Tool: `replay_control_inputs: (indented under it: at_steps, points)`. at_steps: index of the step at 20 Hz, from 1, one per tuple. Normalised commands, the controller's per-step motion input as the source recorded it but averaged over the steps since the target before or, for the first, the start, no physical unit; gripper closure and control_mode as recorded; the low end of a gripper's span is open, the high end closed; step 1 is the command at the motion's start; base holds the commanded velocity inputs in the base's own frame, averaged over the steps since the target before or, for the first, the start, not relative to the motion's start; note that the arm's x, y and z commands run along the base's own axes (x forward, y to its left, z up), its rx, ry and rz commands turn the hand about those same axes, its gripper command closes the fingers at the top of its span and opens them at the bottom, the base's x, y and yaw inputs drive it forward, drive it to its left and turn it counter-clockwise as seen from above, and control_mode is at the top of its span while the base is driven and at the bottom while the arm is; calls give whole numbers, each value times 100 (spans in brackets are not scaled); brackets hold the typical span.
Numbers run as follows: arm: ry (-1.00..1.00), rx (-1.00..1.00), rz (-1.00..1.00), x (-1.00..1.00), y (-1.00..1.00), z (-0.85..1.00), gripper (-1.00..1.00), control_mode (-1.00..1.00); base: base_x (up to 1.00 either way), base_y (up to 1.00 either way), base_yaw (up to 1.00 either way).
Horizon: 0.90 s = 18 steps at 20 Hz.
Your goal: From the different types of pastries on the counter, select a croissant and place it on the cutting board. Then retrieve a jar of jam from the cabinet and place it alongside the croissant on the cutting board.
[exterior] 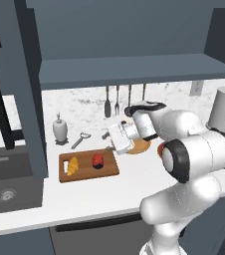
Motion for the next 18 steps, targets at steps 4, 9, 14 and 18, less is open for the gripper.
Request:
replay_control_inputs:
  at_steps: [4, 9, 14, 18]
  points:
    - [0, 0, 0, -78, -24, 78, -100, -100, 0, 0, 0]
    - [0, 0, 0, -93, -12, 50, -100, -100, 0, 0, 0]
    - [0, 0, -2, -100, 0, 32, -100, -100, 0, 0, 0]
    - [0, 0, -5, -89, 5, 51, -100, -100, 0, 0, 0]
